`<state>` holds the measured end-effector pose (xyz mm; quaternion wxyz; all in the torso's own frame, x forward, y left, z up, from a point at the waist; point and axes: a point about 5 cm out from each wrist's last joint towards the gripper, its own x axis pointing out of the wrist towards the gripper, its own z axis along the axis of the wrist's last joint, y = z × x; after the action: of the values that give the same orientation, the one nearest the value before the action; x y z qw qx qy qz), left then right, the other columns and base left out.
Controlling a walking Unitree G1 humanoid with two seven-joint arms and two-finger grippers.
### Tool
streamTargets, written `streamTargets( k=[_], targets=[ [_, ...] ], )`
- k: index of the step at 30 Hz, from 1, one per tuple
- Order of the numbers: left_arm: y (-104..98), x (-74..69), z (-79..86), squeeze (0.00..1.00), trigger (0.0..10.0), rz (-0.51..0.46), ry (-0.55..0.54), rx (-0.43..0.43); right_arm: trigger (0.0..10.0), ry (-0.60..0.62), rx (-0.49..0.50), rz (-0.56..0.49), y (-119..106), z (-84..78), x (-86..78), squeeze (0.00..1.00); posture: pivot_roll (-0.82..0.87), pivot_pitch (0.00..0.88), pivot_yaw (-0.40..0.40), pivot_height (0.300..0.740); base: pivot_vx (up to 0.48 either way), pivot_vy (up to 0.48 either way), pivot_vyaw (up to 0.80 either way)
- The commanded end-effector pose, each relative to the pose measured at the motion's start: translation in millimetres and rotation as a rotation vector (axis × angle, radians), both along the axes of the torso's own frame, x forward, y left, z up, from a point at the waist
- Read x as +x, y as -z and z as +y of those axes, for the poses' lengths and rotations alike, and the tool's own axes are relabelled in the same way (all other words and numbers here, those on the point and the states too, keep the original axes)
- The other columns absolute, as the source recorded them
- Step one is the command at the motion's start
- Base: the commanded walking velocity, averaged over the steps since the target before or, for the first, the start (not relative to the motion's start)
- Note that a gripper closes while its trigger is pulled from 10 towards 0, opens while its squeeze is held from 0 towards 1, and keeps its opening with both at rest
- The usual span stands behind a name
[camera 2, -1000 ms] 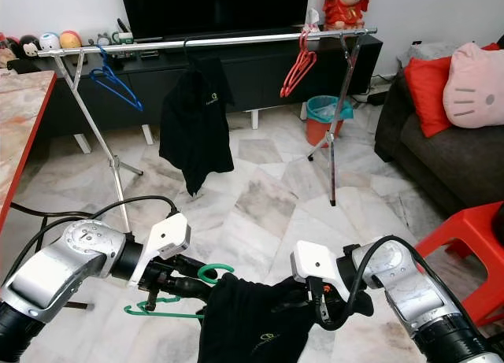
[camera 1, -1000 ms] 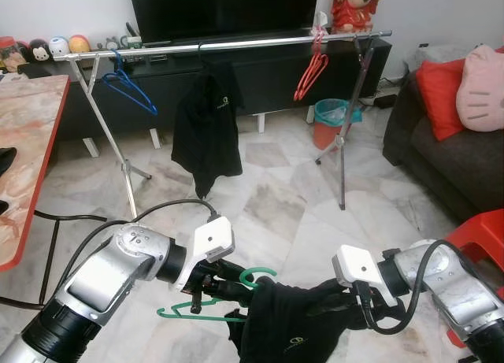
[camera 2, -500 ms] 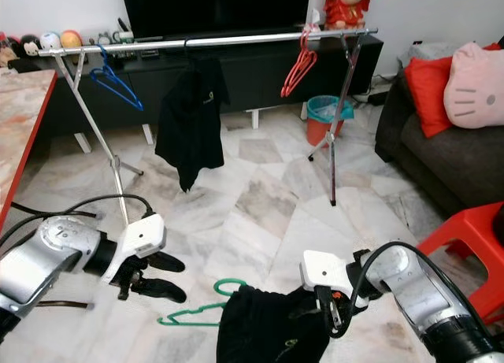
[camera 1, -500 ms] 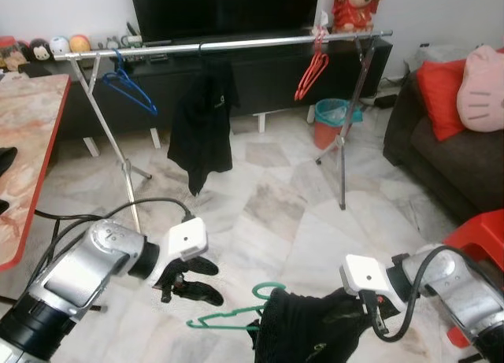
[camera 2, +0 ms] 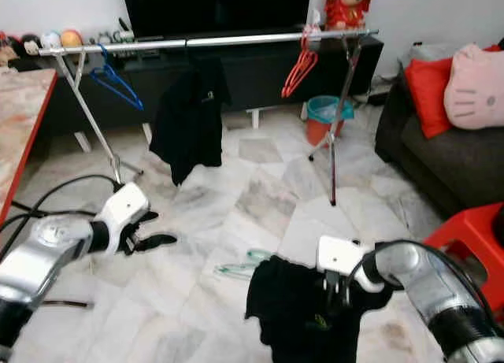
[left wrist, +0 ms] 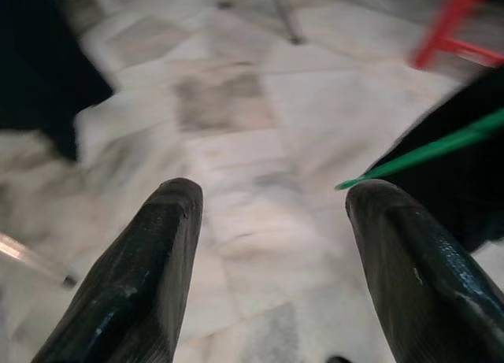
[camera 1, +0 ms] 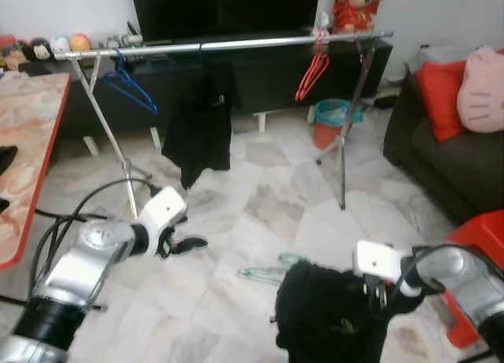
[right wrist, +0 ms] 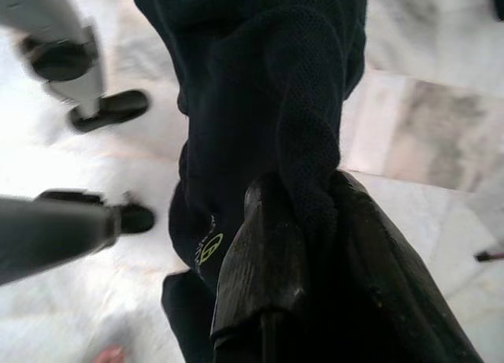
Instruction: Hang hanger
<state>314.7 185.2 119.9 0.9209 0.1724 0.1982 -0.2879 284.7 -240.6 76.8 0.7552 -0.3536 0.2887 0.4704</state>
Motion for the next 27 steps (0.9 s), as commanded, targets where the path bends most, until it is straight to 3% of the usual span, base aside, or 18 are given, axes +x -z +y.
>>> streamTargets(
  k=[1, 4, 8, 9, 10, 11, 20, 23, 27],
  targets=[
    [-2, 5.1, 8.8, 0.00, 10.0, -0.024, -0.085, 0.019, 0.0, 0.016, 0.003, -0.063, -7, -0.3, 7.9, 0.00, 0.03, 0.000, -0.019, 0.740, 0.000, 0.000, 0.00],
    [2, 6.0, 8.9, 0.00, 10.0, -0.028, -0.131, 0.018, 0.0, 0.034, 0.049, -0.111, -10, 4.8, 13.0, 0.00, 0.03, 0.000, -0.013, 0.740, 0.000, 0.000, 0.00],
    [9, 7.6, 6.1, 0.00, 10.0, -0.036, -0.194, 0.004, 0.0, 0.038, 0.334, -0.158, -32, 24.0, 20.1, 0.00, 0.03, 0.000, -0.011, 0.740, 0.000, 0.000, 0.00],
    [9, 7.6, 6.1, 0.00, 10.0, -0.036, -0.194, 0.004, 0.0, 0.038, 0.334, -0.158, -32, 24.0, 20.1, 0.00, 0.03, 0.000, -0.011, 0.740, 0.000, 0.000, 0.00],
    [12, 9.1, 7.1, 0.00, 10.0, -0.034, -0.239, 0.003, 3.8, 0.010, 0.419, -0.156, -42, 28.4, 19.7, 0.00, 0.02, 0.000, -0.010, 0.740, 0.000, 0.000, 0.00],
    [15, 10.5, 8.6, 0.00, 10.0, -0.029, -0.280, 0.009, 10.0, -0.025, 0.458, -0.138, -48, 30.1, 17.5, 0.00, 0.02, 0.000, -0.009, 0.740, 0.000, 0.000, 0.00],
    [39, 3.6, 7.3, 0.00, 10.0, 0.074, -0.405, 0.016, 10.0, -0.142, 0.406, -0.071, -54, 17.0, 8.6, 0.00, 0.01, 0.000, -0.002, 0.740, 0.000, 0.000, 0.00],
    [45, 0.0, 4.2, 0.00, 10.0, 0.111, -0.379, 0.012, 10.0, -0.194, 0.373, -0.015, -54, 11.3, 1.6, 0.00, 0.02, 0.000, -0.002, 0.740, 0.000, 0.000, 0.00],
    [50, -10.6, -1.8, 0.00, 10.0, 0.187, -0.268, 0.004, 10.0, -0.219, 0.307, 0.022, -58, -0.2, 0.9, 0.00, 0.02, 0.000, -0.002, 0.740, 0.000, 0.000, 0.00]
  ],
)
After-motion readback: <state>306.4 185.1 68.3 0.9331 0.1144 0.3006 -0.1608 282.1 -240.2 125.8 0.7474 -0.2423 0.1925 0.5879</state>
